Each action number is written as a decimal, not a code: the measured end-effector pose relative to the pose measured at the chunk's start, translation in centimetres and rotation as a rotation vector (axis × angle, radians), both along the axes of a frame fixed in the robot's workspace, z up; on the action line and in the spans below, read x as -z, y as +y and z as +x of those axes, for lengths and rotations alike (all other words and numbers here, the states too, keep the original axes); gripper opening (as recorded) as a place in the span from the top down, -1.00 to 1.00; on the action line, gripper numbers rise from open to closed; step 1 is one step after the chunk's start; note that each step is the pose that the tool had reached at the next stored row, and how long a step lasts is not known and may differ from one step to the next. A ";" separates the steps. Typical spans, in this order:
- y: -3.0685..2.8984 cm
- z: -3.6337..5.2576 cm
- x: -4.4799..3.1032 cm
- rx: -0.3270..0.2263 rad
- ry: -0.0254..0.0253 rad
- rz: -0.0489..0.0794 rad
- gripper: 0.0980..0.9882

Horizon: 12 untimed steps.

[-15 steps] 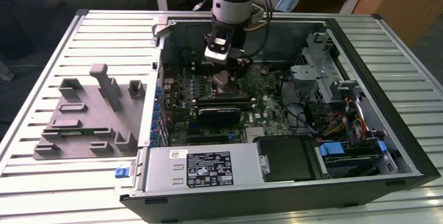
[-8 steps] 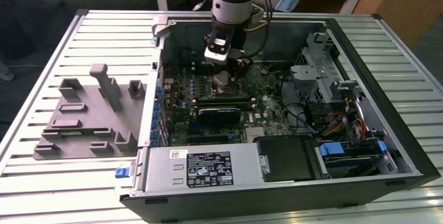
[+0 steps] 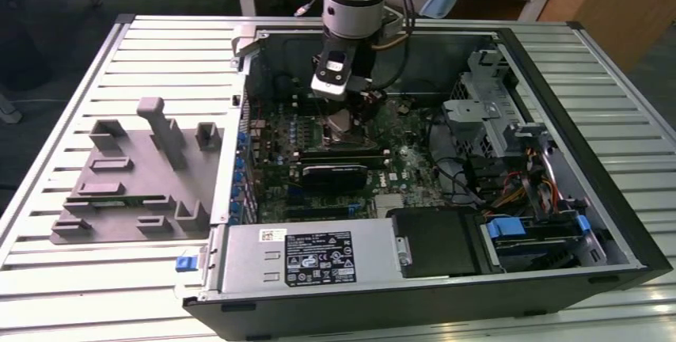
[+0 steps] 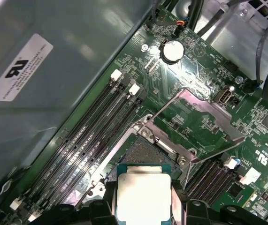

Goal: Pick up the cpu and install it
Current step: 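Place the cpu into insertion slot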

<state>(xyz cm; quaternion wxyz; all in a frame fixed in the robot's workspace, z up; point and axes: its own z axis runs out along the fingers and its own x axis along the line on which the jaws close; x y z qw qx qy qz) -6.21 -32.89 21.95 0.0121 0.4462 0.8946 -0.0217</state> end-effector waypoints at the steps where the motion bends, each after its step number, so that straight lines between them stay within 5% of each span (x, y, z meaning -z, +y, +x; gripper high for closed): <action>1: 0.00 0.00 0.02 0.007 -0.0011 0.000 0.00; 12: 0.00 0.00 0.11 0.100 -0.0037 0.000 0.00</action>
